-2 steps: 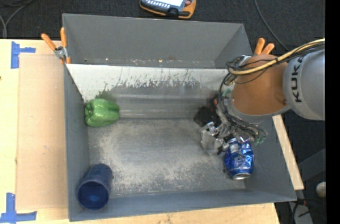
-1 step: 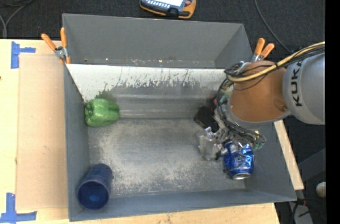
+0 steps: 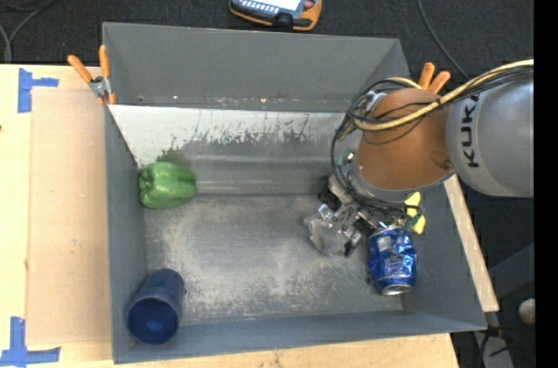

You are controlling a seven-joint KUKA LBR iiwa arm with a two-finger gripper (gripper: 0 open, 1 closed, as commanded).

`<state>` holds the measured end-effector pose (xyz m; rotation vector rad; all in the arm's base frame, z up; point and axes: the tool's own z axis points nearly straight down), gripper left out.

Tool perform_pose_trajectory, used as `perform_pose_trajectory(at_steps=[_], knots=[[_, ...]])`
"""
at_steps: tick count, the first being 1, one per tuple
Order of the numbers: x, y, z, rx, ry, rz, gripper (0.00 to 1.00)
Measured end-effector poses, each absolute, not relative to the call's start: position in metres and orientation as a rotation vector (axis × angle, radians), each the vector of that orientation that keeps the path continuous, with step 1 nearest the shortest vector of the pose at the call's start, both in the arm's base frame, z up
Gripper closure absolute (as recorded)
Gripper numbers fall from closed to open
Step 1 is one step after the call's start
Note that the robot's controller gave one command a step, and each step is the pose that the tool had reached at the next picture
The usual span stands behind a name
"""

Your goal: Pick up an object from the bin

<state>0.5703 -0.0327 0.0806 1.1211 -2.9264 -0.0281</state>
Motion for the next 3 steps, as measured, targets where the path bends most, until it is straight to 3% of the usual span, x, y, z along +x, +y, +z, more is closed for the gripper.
perform_pose_trajectory(at_steps=[1,2,3], knots=[[0.556,-0.065,0.075,0.847,-3.008,-0.028,1.0],[0.585,-0.09,0.072,0.94,-2.991,-0.03,1.0],[0.574,-0.107,0.072,0.58,-3.073,-0.031,1.0]])
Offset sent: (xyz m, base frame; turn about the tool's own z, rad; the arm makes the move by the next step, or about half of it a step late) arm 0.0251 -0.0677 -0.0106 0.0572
